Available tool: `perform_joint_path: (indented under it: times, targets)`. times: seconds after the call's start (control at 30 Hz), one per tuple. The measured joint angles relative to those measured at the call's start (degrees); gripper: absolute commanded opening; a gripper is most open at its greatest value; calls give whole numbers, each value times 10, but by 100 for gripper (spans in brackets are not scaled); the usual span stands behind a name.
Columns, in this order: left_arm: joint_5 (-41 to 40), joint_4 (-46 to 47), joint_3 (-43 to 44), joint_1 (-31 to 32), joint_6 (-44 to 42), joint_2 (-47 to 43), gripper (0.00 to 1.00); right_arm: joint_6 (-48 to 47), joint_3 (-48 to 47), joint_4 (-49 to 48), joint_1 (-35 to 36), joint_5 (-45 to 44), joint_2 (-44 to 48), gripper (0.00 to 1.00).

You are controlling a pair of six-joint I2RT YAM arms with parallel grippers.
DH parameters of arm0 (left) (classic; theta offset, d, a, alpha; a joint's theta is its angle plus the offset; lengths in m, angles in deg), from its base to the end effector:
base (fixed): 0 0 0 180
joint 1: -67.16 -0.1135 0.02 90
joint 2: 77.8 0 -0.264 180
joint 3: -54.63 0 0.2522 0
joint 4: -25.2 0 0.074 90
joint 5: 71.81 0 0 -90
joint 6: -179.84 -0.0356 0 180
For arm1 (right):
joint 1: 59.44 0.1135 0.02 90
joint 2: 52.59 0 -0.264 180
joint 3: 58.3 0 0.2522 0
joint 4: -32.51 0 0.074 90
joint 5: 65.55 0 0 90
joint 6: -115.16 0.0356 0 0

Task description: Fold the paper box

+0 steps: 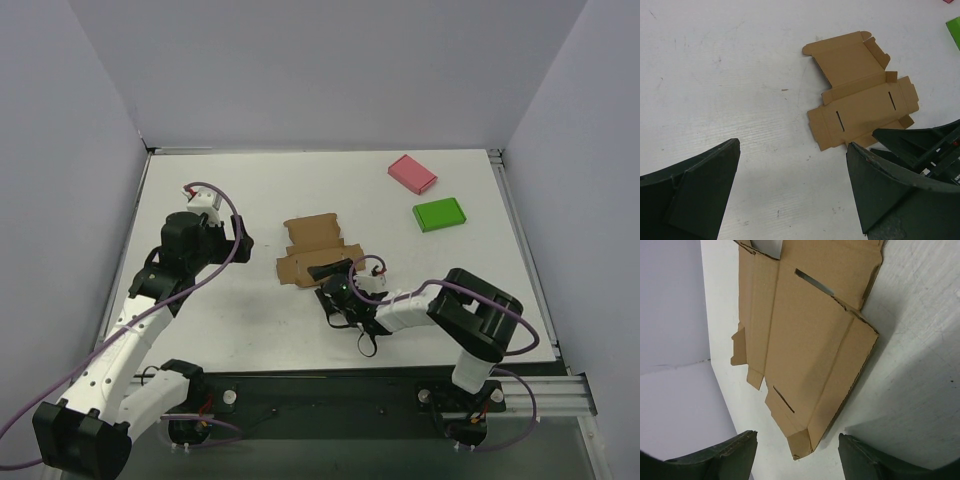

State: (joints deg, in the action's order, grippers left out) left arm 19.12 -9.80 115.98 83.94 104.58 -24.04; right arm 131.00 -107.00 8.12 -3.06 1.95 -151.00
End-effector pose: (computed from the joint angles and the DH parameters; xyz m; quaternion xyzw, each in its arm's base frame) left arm 0.2021 -0.0615 0.3093 0.0194 0.8543 -0.1478 0.4980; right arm 0.1876 0.2575 0.1366 0.4415 0.7090 0.4929 0.2439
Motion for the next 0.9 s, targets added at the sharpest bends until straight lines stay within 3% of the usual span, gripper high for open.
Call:
perform_joint_path:
  times: [0.3,0.43,0.7,0.8,0.83,0.9]
  targets:
    - [0,1,-1,0,3,3,97,2,-22,14,-4,-29,-19,57]
    - [0,1,-5,0,9,6,97,-10,-23,18,-11,-36,-25,42]
    - [1,5,-9,0,12,12,97,-66,-16,-33,-47,-34,-51,23]
    - [3,5,-9,0,12,16,97,-92,-10,-50,-58,-30,-55,11]
    - [3,5,-9,0,12,18,97,-103,-7,-51,-62,-28,-55,2]
    - [5,5,-9,0,12,19,97,-123,-2,-58,-69,-26,-55,0]
